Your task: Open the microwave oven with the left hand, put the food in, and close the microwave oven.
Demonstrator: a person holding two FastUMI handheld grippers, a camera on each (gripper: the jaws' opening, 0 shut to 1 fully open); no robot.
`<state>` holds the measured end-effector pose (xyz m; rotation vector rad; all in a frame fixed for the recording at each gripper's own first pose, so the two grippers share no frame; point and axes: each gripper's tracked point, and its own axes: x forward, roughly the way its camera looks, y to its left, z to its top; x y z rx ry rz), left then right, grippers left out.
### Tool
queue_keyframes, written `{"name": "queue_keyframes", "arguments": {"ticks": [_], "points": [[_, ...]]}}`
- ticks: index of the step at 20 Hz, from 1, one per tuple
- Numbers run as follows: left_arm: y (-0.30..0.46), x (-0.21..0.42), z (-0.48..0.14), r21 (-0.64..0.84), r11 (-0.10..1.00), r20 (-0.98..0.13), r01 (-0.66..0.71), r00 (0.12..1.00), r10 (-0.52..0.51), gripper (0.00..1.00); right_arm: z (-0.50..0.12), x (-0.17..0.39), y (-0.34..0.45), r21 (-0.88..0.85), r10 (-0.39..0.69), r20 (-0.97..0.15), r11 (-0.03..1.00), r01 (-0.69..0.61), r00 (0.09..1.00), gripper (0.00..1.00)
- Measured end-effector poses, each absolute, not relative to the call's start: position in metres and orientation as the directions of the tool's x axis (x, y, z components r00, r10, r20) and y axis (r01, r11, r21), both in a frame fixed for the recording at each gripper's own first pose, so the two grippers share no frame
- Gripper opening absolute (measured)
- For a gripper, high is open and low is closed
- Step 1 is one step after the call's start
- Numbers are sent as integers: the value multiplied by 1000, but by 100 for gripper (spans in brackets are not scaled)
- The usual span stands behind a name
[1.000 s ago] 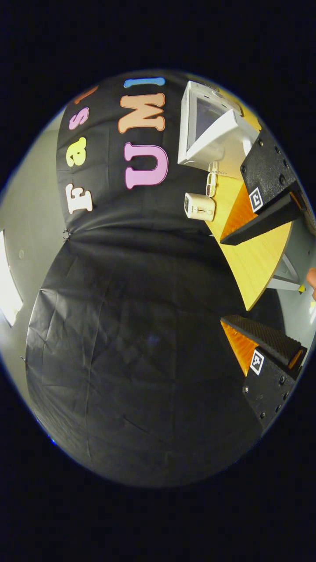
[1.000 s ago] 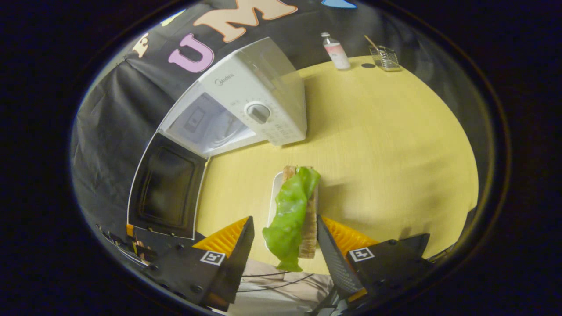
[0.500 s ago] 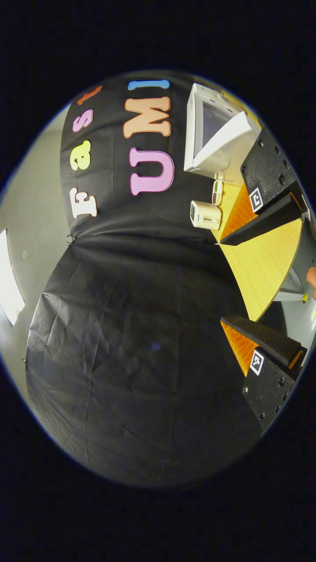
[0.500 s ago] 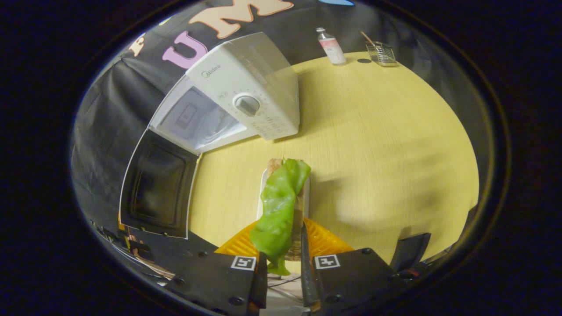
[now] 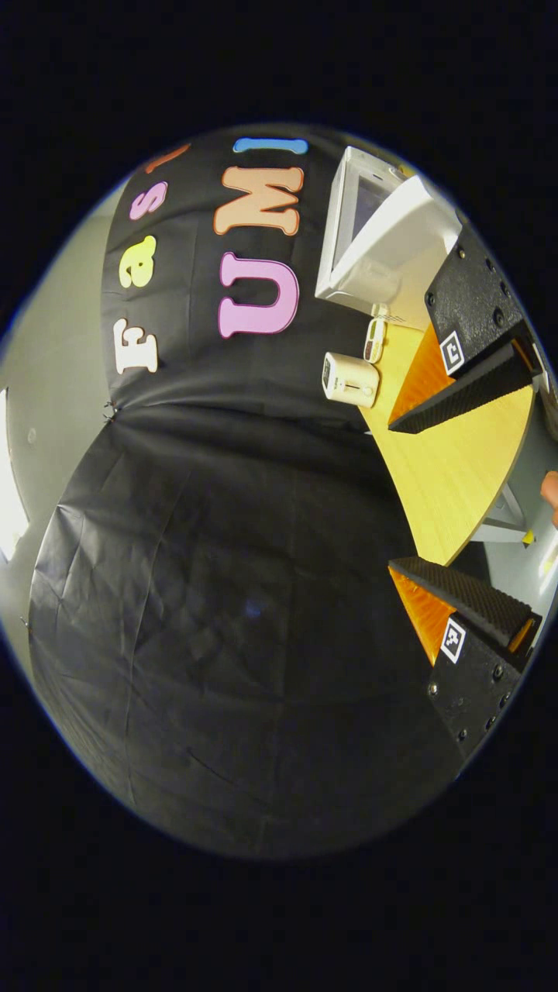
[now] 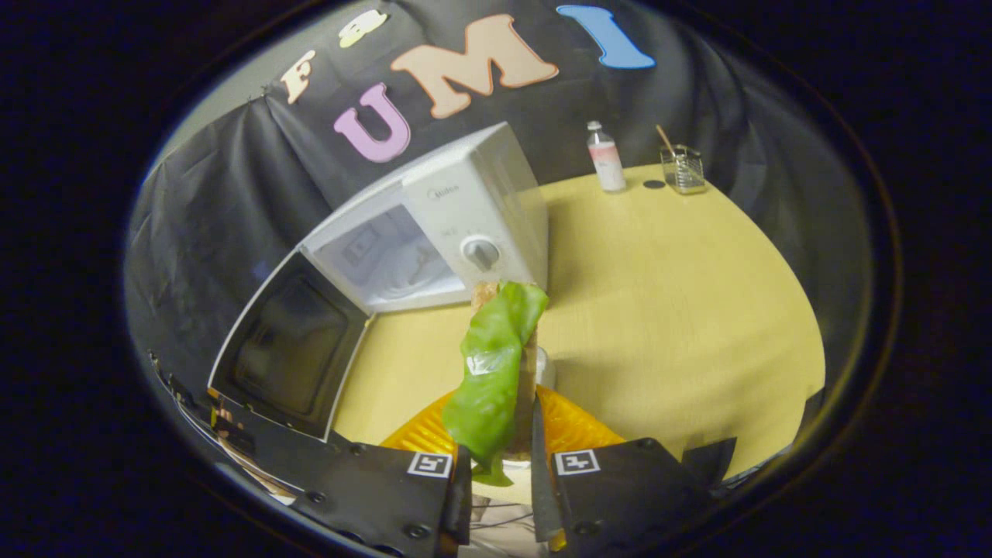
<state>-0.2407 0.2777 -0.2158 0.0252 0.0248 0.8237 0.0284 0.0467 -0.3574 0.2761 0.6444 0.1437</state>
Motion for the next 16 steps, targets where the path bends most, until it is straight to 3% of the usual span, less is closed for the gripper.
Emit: {"name": "queue_keyframes", "arguments": {"ticks": [8, 16], "points": [[282, -247, -218, 32, 664, -9, -747, 664, 747, 98, -345, 48, 131, 415, 241, -294, 904, -103, 925, 34], [287, -260, -215, 41, 654, 2, -755, 655, 756, 98, -379, 92, 255, 520, 266, -190, 844, -133, 945, 33]]}}
